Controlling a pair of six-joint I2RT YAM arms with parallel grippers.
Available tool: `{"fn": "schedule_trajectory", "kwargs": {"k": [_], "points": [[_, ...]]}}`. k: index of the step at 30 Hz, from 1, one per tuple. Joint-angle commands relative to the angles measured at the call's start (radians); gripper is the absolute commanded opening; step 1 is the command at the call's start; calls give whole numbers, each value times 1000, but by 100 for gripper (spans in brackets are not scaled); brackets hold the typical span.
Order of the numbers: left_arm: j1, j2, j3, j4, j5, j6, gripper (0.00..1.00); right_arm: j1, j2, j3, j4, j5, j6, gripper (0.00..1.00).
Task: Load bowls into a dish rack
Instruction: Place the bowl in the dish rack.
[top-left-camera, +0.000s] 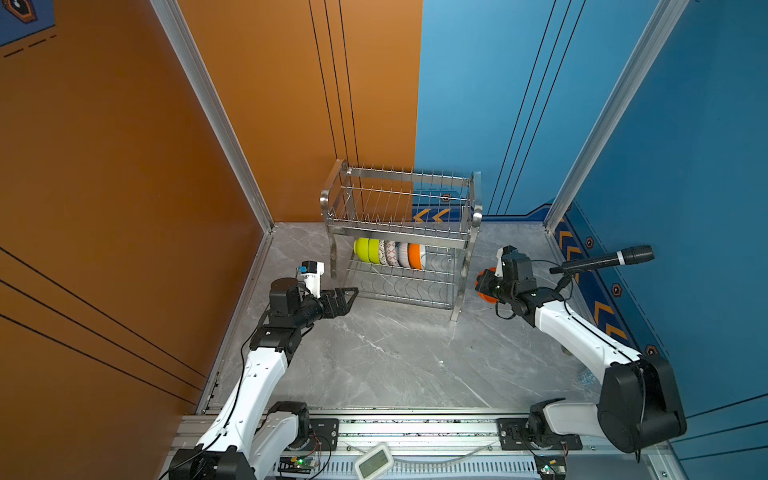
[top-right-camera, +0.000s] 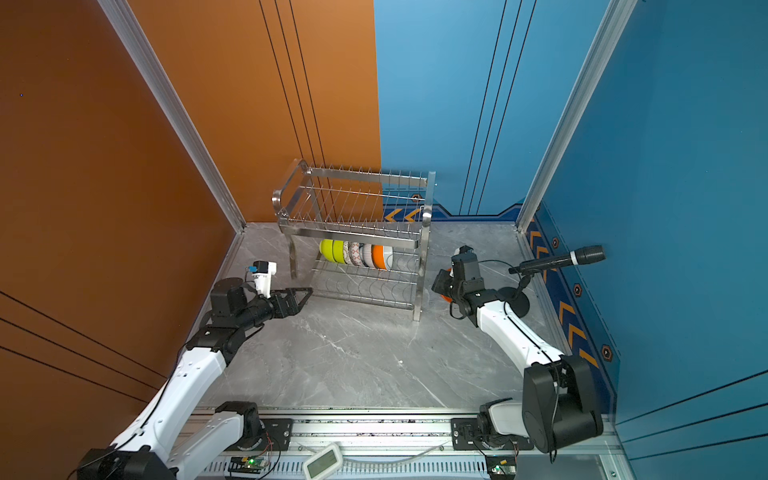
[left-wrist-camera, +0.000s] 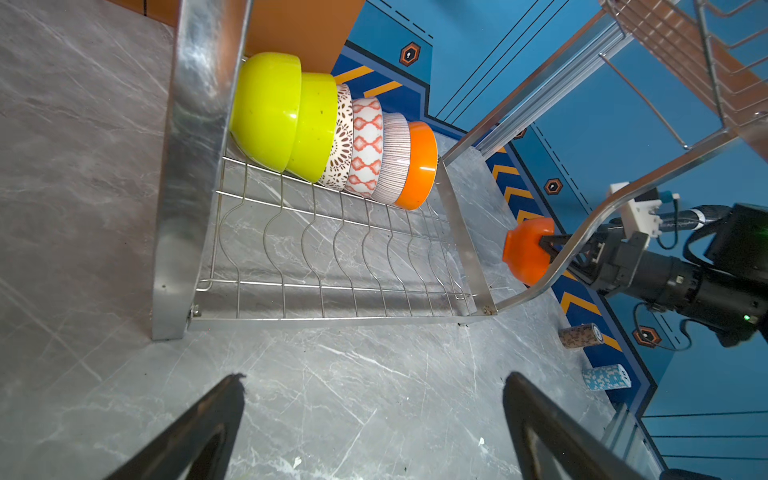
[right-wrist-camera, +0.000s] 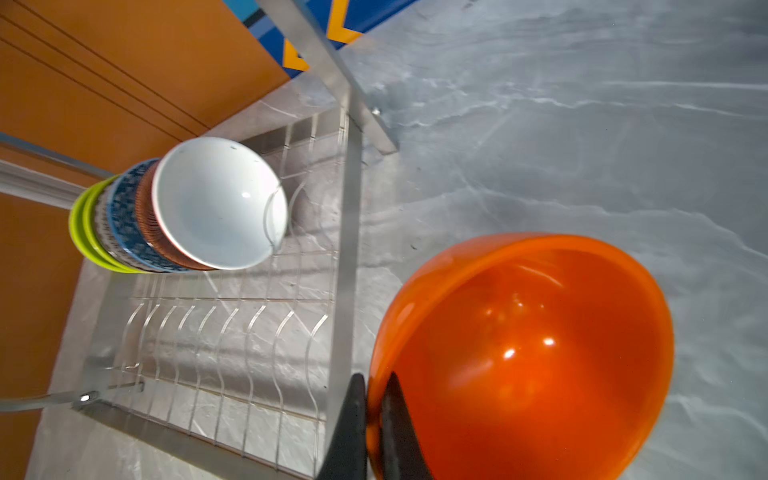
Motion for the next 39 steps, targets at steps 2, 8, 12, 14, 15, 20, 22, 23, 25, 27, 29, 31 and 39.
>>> {"fn": "schedule_trajectory", "kwargs": {"k": [2,8,12,14,15,20,22,23,25,27,29,31,39], "points": [[-13,-19,-27,34,37,18,98,-49,58,47,215,-177,-77,0],[-19,-16,-30,45,42,26,98,-117,150,66,320,-387,-143,0],[-20,-19,-37,74,65,22,98,-133,201,87,354,-486,-182,0],[-20,-18,-38,84,72,21,98,-136,223,96,355,-512,-212,0],[-23,-19,-37,87,75,21,98,-140,239,103,357,-537,-224,1],[-41,-29,-44,96,74,33,98,-160,296,125,392,-622,-242,1],[-48,-31,-46,97,72,39,98,-159,300,129,393,-629,-263,1],[-51,-32,-46,97,70,41,98,-159,303,134,393,-629,-267,1],[-55,-32,-47,97,65,46,98,-159,308,146,388,-633,-271,0],[-58,-30,-48,97,62,49,98,-159,314,160,381,-645,-274,1],[-58,-31,-49,97,61,51,98,-158,318,168,380,-658,-278,1],[-58,-30,-48,97,57,54,98,-158,324,176,380,-667,-282,1],[-59,-45,-54,97,47,66,98,-155,351,189,412,-734,-304,2]]}}
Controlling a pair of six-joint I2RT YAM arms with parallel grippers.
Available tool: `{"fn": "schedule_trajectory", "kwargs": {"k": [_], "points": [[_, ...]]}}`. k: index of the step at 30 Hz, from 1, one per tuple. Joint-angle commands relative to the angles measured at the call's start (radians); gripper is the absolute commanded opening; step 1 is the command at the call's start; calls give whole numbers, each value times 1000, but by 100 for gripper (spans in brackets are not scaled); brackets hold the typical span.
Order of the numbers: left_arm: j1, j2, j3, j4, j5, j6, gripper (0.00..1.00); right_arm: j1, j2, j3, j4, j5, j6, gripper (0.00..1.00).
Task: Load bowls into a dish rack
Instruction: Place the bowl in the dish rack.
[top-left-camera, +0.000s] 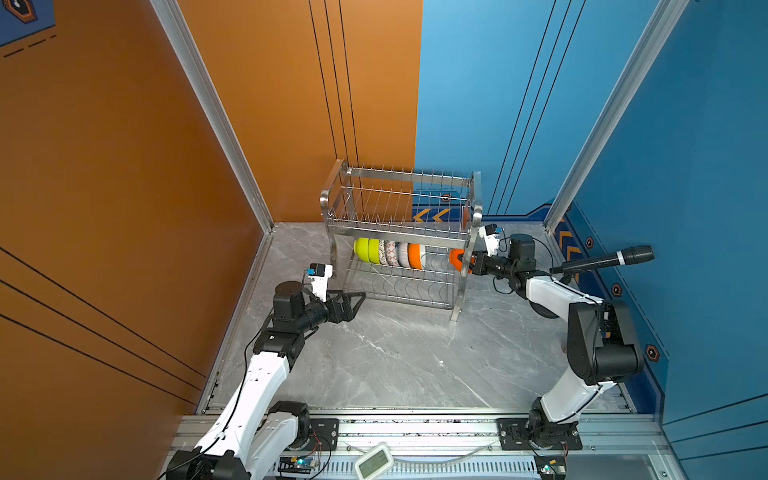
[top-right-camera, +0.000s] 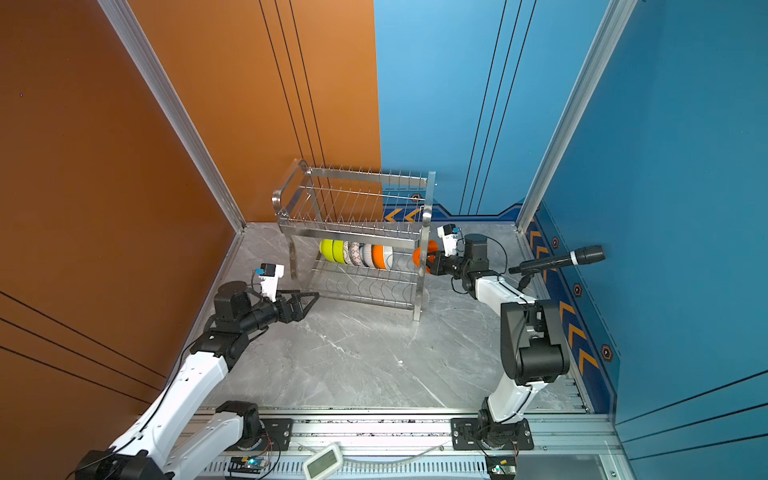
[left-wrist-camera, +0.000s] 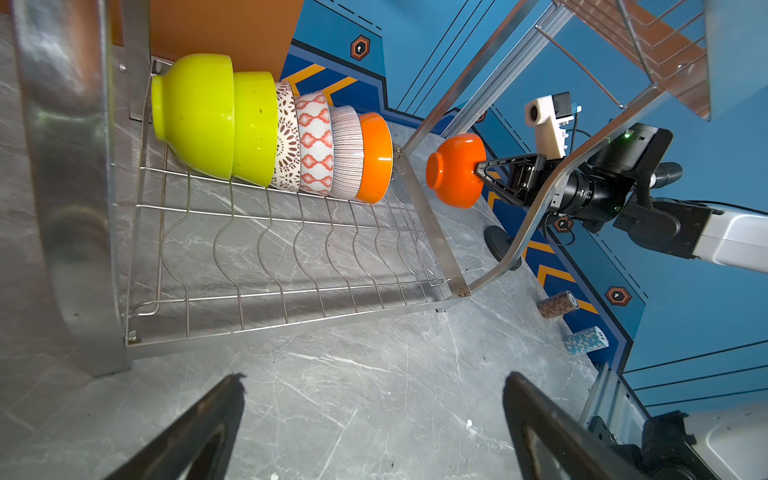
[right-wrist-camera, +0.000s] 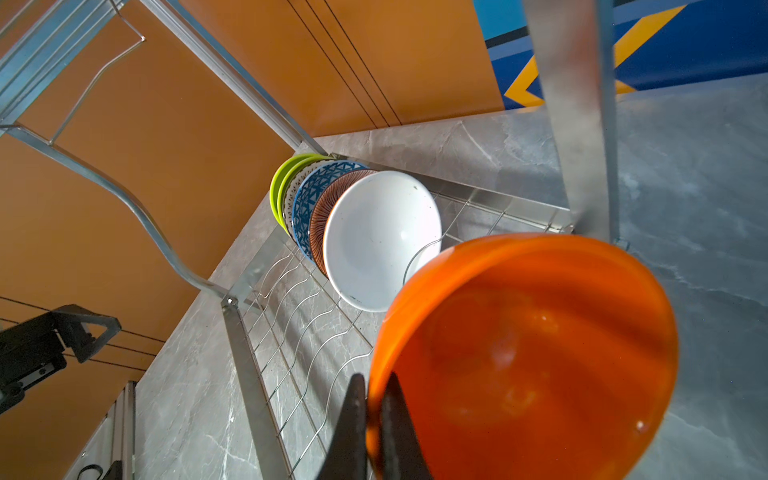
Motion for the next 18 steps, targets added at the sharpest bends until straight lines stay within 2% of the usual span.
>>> {"fn": "schedule_trajectory", "kwargs": {"k": [1,18], "points": [[-8,-18,-11,23,-1,32,98,2,14,38,60,-61,-36,3],[-12,-8,-12,26,5,36,98,24,121,111,121,-165,16,3]]}}
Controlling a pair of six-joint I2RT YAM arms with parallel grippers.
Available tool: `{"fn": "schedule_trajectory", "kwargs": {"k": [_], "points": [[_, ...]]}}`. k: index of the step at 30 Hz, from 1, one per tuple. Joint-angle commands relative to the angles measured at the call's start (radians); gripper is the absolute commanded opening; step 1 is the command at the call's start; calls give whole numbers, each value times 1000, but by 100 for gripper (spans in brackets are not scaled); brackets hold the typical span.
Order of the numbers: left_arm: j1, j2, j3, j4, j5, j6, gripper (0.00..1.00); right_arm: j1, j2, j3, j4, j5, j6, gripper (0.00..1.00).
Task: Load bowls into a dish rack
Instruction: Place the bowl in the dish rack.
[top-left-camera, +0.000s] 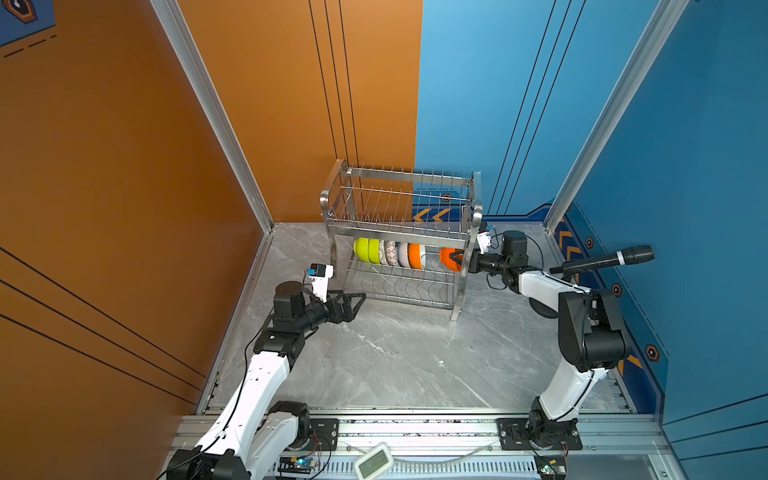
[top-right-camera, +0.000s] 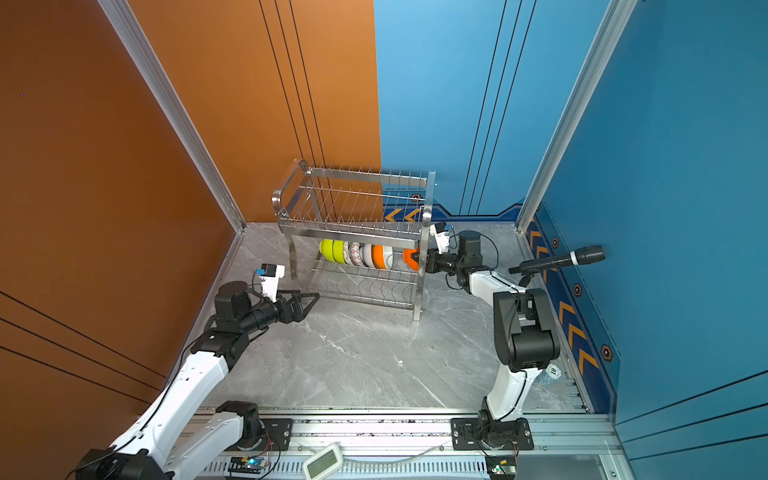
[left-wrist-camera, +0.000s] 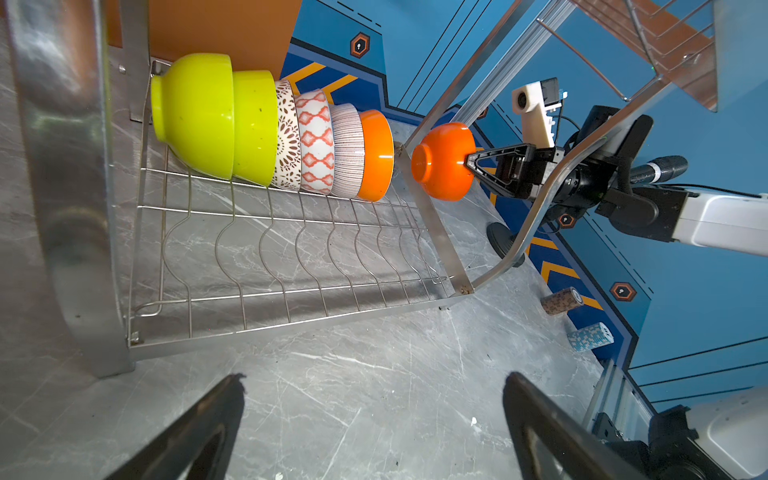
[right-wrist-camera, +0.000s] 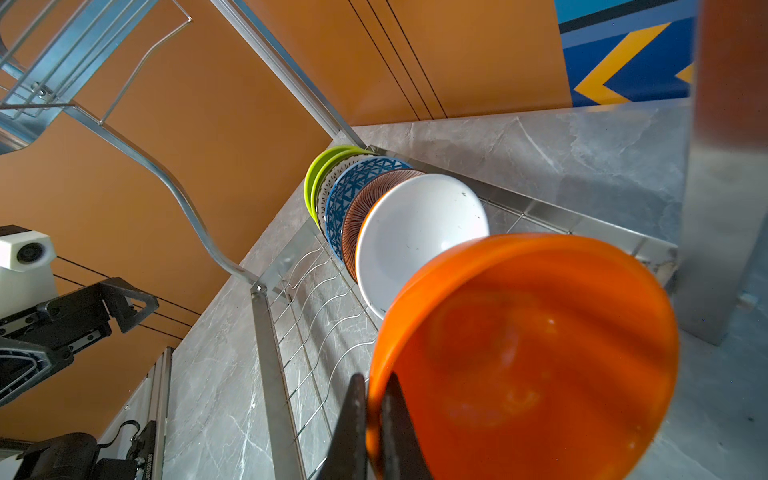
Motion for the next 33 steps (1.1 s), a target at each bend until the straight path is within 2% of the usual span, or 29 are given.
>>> {"fn": "schedule_trajectory", "kwargs": {"k": [1,15,33], "points": [[-13,-20,-13,26,3,18,98,5,18,40,77,-57,26,3],[-27,-28,-20,26,-17,33,98,40,105,51,280,-70,120,4],[-32,-21,-22,26,-30,44,98,52,197,52,562,-57,306,4]]}}
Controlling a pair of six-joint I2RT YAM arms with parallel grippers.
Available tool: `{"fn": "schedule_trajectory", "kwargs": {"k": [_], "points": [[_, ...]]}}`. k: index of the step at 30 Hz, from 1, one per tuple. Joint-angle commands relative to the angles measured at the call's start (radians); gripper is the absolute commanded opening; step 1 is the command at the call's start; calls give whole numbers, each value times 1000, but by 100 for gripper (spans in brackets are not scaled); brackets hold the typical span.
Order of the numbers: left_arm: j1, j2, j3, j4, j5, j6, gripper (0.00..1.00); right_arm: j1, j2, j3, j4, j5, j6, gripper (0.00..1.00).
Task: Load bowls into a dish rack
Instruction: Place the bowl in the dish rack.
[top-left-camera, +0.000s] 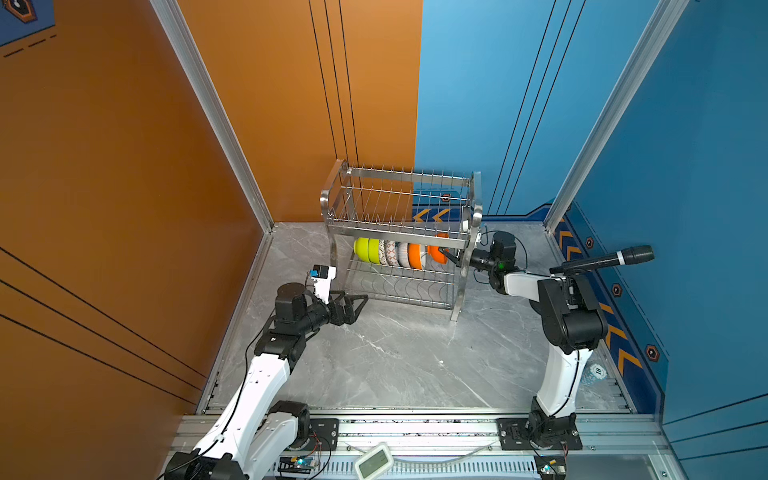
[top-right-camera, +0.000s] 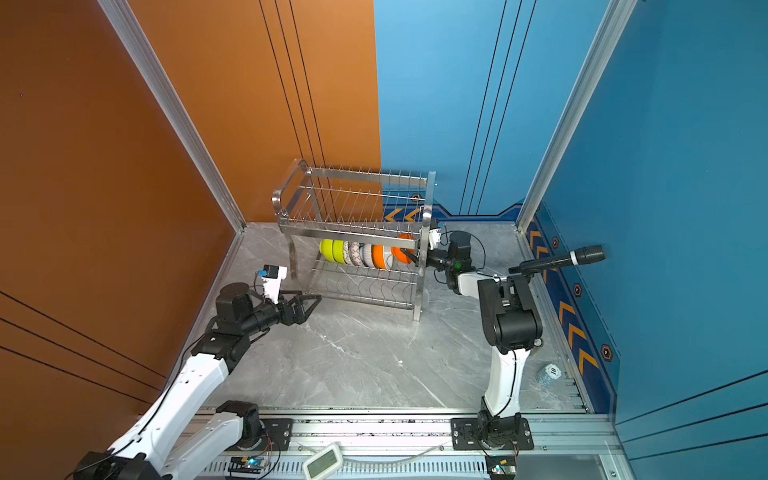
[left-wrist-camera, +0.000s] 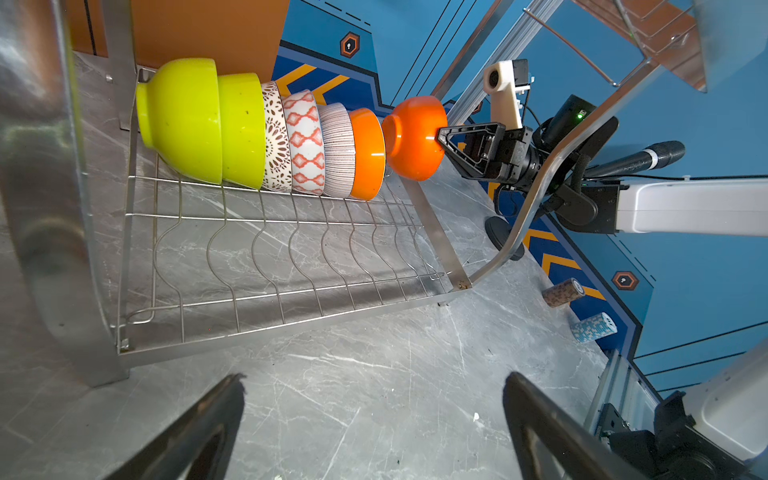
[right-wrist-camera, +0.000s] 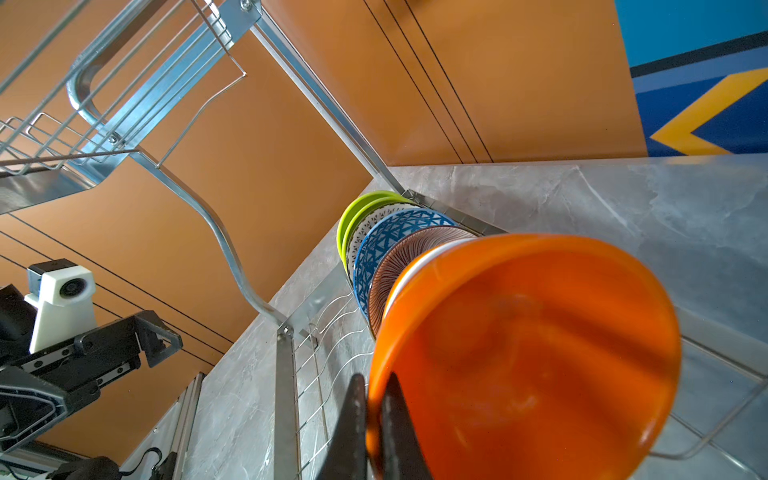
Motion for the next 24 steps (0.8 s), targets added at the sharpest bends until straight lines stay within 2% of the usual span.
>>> {"fn": "schedule_trajectory", "kwargs": {"k": [1,6,24], "points": [[-9,-2,-10,19,-12,19,98,5,37,23,141,-13,71,4],[-11,1,-10,19,-13,20,98,9,71,28,220,-7,131,4],[-11,0,-9,19,-11,20,98,42,146,47,260,19,155,5]]}}
